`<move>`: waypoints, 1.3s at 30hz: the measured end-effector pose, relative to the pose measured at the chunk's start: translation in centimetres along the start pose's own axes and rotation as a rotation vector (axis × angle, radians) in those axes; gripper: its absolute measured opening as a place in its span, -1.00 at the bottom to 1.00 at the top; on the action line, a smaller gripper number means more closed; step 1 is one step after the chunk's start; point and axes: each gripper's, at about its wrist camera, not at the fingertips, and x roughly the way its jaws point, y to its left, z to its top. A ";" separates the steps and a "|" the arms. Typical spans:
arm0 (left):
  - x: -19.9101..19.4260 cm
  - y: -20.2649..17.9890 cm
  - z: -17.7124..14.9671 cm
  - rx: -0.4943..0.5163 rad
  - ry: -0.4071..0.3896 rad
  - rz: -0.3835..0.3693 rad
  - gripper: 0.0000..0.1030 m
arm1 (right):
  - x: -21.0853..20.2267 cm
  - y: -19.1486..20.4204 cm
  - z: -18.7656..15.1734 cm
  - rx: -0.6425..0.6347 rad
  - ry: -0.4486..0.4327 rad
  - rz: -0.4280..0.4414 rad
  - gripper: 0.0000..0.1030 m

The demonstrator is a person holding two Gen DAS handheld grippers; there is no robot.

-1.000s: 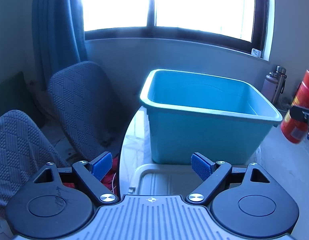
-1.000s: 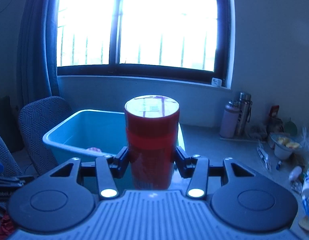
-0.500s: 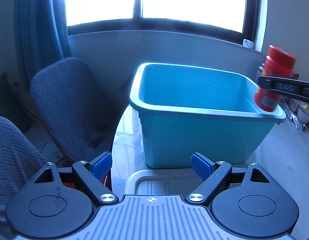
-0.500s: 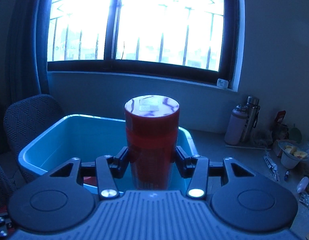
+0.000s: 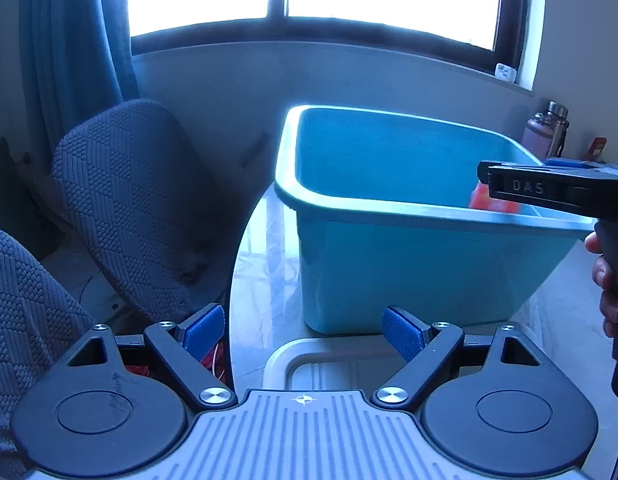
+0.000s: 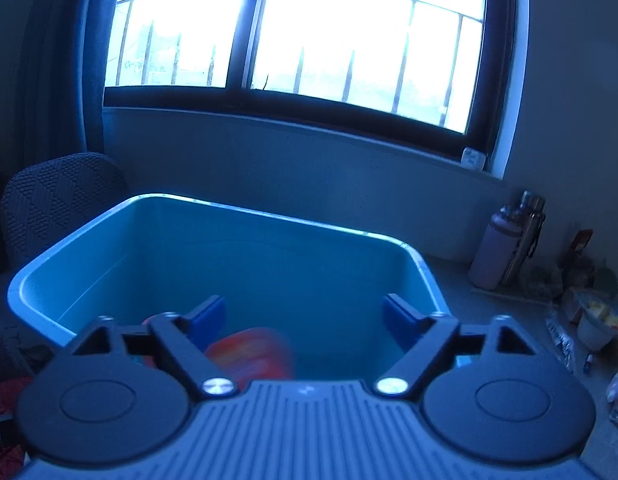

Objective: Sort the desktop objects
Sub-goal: 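Open the right gripper to drop the red bottle into the bin, then move both tools from the bin toward the white lid on the table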

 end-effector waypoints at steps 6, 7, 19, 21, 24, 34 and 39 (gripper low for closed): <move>0.3 0.2 0.0 -0.012 0.004 0.003 0.71 | -1.8 -0.6 -0.1 0.021 -0.011 -0.005 0.71; 0.3 0.2 0.0 -0.015 0.004 0.005 0.71 | -2.2 -0.8 -0.2 0.024 -0.013 -0.009 0.71; -1.6 0.1 -2.1 -0.103 0.053 -0.026 0.71 | -8.5 -7.2 -4.6 0.153 0.099 -0.031 0.83; -2.2 -0.3 -2.7 -0.097 0.076 -0.010 0.71 | -9.1 -7.8 -6.0 0.159 0.146 -0.022 0.84; -3.1 -1.1 -3.5 -0.077 0.103 0.001 0.71 | -9.5 -8.5 -7.9 0.176 0.209 -0.021 0.84; -5.6 -2.7 -6.8 -0.070 0.146 0.050 0.71 | -11.4 -8.9 -12.0 0.215 0.306 0.014 0.84; -6.0 -2.9 -8.2 -0.037 0.180 0.068 0.71 | -12.6 -8.4 -13.6 0.224 0.341 0.027 0.84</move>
